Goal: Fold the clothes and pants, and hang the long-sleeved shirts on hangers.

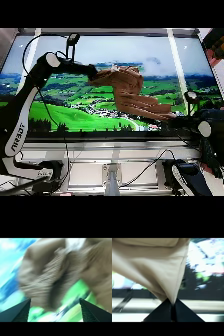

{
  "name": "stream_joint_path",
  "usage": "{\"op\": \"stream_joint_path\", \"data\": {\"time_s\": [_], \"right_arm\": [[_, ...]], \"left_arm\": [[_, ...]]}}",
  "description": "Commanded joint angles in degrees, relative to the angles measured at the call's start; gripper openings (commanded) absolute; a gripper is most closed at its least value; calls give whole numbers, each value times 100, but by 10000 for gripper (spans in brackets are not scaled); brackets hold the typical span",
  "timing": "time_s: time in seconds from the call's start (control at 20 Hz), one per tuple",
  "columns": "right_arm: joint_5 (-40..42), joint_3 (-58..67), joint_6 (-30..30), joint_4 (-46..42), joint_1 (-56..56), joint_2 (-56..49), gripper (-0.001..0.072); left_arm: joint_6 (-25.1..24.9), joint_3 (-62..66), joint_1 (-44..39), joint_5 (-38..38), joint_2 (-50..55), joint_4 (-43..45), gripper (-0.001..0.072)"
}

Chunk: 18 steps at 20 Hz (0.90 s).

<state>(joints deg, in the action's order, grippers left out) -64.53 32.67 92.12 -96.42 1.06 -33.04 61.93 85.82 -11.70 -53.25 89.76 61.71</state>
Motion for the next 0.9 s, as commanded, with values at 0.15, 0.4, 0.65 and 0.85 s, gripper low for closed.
{"op": "stream_joint_path", "data": {"time_s": [0.15, 0.4, 0.65, 0.85], "right_arm": [[557, -28, 372, -514, 2, -39, 13], [605, -28, 372, -511, 2, -308, 13], [881, -28, 372, -459, 2, -308, 13], [898, -28, 374, -354, 2, -308, 13]], "left_arm": [[-2065, -9, 260, -1281, 26, 944, 698], [-2761, -162, -22, -1519, 57, 944, 711], [-2806, -256, -396, -1163, 468, 938, 710], [-2236, -256, -697, 157, 887, 942, 703]]}}
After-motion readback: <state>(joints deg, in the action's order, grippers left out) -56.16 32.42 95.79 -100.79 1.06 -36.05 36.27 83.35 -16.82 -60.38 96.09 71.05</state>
